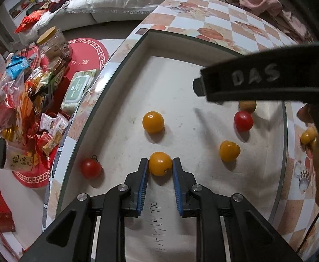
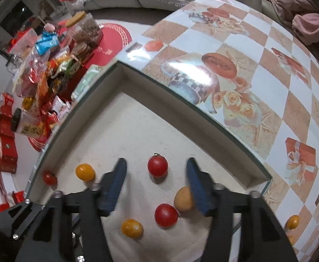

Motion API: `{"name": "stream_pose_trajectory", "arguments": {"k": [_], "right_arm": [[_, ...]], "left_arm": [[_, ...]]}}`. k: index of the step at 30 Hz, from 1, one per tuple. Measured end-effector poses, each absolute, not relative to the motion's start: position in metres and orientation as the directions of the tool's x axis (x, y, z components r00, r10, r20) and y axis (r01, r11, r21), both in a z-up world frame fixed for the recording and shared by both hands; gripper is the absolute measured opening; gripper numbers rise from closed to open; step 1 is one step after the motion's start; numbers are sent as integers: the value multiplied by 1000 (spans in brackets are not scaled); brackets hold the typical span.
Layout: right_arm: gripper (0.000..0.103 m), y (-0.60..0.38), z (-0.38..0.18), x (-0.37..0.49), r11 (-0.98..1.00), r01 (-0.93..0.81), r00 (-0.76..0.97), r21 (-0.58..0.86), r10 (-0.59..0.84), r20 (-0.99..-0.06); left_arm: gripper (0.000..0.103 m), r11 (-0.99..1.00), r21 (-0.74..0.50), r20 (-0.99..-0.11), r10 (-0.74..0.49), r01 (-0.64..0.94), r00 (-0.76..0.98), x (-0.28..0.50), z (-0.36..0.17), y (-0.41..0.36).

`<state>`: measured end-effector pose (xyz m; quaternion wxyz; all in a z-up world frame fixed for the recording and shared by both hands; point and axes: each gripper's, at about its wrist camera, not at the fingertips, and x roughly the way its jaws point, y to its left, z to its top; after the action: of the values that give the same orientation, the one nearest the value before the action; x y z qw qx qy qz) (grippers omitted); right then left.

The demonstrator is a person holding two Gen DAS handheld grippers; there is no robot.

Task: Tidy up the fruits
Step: 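Open the right tool to drop the red tomato while the left tool releases its yellow tomato, then move both open tools back to the cluster of yellow and brown fruit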

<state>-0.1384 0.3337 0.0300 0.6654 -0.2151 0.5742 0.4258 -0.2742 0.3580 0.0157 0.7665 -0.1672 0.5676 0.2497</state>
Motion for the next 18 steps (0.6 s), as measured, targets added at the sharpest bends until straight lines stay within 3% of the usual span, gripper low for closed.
{"name": "stream_pose_trajectory", "arguments": {"k": [5, 7, 9, 18], "right_arm": [[79, 322, 48, -134, 562, -790, -16, 246, 382, -924], [80, 315, 56, -131, 577, -775, -7, 259, 401, -916], [80, 306, 63, -129, 592, -759, -1, 271, 416, -909], [81, 235, 80, -121, 699, -664, 75, 264, 414, -907]], "left_arm": [[23, 839, 43, -954, 195, -542, 226, -272, 16, 356], [28, 847, 46, -954, 194, -529, 228, -272, 16, 353], [80, 851, 47, -950, 200, -522, 240, -273, 19, 351], [81, 881, 69, -937, 218, -468, 272, -266, 36, 333]]}}
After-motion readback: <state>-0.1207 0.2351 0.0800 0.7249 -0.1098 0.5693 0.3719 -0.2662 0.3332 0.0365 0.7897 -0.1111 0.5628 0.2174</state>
